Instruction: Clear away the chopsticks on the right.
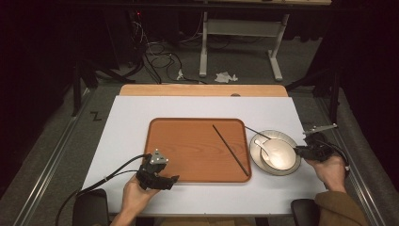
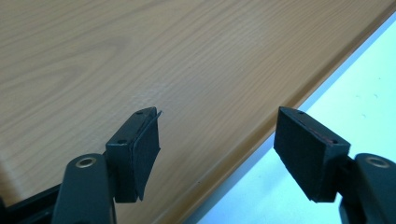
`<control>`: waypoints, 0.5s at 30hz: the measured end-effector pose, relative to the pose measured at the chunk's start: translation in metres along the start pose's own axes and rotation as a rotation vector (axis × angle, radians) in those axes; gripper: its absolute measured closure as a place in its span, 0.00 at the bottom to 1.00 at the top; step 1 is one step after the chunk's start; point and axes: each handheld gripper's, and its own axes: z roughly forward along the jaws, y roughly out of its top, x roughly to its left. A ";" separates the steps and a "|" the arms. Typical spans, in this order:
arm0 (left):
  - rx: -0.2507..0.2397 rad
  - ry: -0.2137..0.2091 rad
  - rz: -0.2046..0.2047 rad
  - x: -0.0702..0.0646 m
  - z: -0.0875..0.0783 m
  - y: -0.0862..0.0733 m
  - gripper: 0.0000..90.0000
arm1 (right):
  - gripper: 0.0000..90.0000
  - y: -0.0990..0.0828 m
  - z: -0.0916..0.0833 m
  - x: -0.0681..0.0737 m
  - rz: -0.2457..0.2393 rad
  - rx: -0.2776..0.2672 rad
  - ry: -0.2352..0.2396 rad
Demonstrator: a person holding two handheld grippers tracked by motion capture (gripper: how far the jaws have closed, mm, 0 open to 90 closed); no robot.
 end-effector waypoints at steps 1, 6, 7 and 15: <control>0.001 0.002 -0.001 0.000 0.000 0.000 0.34 | 0.88 0.000 0.000 0.000 -0.002 0.001 -0.001; 0.002 0.001 0.002 0.001 0.000 0.000 0.34 | 0.89 0.001 0.002 0.002 -0.015 0.010 -0.008; 0.000 0.002 0.003 0.001 0.000 0.000 0.34 | 0.90 0.001 0.002 0.003 -0.018 0.011 -0.010; -0.005 0.003 0.000 0.000 -0.001 0.000 0.34 | 0.93 0.001 0.003 0.005 -0.035 0.014 -0.008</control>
